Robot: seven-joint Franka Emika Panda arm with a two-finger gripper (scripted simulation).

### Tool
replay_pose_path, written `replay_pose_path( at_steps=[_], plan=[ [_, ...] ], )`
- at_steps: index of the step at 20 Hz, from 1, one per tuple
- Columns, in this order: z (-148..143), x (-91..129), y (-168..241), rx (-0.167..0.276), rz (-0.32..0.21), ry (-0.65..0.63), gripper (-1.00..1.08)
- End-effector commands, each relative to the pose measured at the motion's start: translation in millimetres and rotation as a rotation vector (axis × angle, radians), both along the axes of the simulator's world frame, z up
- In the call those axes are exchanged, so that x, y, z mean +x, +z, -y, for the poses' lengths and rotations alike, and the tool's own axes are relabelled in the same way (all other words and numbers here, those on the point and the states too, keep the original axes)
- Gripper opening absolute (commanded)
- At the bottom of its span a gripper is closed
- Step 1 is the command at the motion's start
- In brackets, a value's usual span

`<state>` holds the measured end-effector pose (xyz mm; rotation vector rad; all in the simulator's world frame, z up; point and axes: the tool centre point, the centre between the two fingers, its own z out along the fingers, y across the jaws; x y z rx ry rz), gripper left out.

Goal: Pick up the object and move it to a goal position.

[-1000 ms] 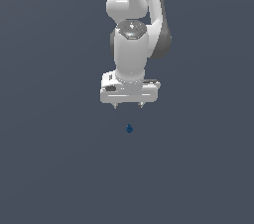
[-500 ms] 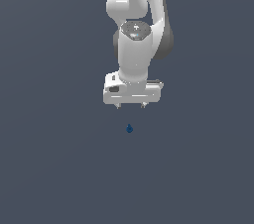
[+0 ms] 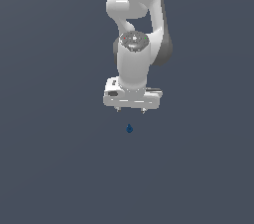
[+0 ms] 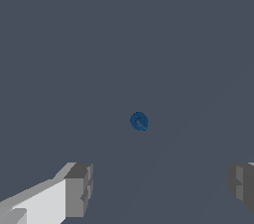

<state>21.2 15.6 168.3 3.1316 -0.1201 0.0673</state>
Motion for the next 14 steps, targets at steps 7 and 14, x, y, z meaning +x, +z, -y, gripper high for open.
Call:
replay_pose_path(
  at_steps=[7,14],
  plan=[
    [1.0,6.0,-34.4,0.015,-0.019,-0.227,1.00],
    [2.3,9.2,-59.3,0.019,-0.032,-0.389,1.00]
  ],
)
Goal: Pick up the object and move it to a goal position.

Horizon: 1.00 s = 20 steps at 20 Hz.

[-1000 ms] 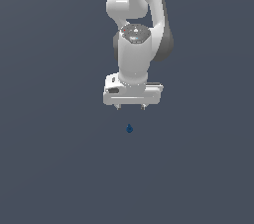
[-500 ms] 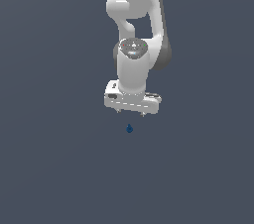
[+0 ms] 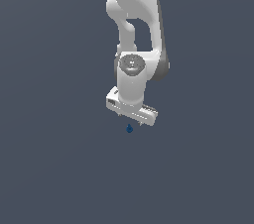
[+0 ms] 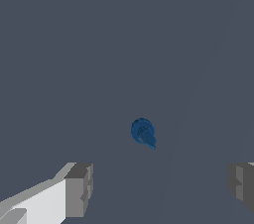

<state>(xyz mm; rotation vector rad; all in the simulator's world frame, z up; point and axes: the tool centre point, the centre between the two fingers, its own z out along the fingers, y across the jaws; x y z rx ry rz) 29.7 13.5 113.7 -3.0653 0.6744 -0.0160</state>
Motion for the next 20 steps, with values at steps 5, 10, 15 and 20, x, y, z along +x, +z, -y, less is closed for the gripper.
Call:
replay_pose_path(
  at_steps=[5,10,15,20],
  plan=[
    [1.0,1.8,-15.6,0.000,-0.008,-0.104,1.00],
    [1.4,2.3,-20.9,0.000,-0.010,-0.137,1.00],
    [1.2,2.0,-22.5,0.000,-0.011,-0.135,1.00],
    [1.4,1.5,-40.7,0.000,-0.011,-0.137,1.00]
  ],
)
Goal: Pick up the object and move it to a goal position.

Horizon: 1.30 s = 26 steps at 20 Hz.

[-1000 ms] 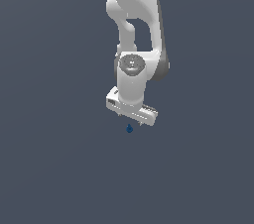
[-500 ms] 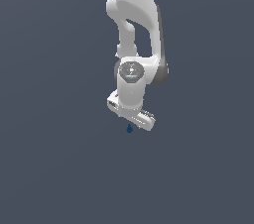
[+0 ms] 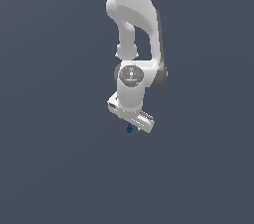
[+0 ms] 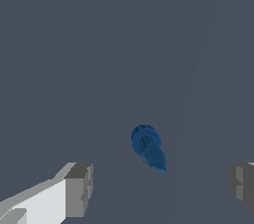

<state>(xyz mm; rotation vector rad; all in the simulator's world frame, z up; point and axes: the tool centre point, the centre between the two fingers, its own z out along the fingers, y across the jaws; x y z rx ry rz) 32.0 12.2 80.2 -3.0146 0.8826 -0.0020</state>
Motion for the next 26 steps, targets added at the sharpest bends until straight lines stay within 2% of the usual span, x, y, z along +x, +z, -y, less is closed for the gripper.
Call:
replay_pose_path(
  at_steps=[1,10,11,26],
  plan=[
    [0.1,-0.9,-13.1,0.000,-0.001,-0.001,1.00],
    [0.0,-0.1,-37.9,0.000,-0.001,-0.003,1.00],
    [0.0,-0.1,-37.9,0.000,-0.001,-0.003,-1.00],
    [-4.9,-3.3,-33.1,0.000,-0.001,-0.003,-1.00]
  ],
)
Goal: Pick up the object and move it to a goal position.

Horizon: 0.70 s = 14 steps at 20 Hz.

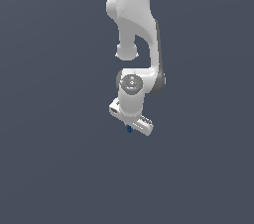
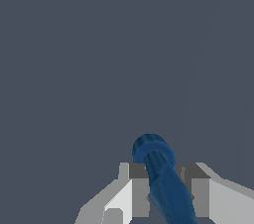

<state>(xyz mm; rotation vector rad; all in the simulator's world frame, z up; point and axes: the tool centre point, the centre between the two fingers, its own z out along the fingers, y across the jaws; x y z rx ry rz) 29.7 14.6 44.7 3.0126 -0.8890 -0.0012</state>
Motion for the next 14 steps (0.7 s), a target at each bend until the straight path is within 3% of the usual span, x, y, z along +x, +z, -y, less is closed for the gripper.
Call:
replay_pose_path(
  at_steps=[1,7,14],
  plan=[
    [-4.7,-2.4,4.4,0.000,0.001,0.001,-1.00],
    [-26.4,-16.6,25.4,0.000,0.001,0.001,-1.00],
    [-71.5,-45.2,69.0,0.000,0.001,0.001,-1.00]
  ],
)
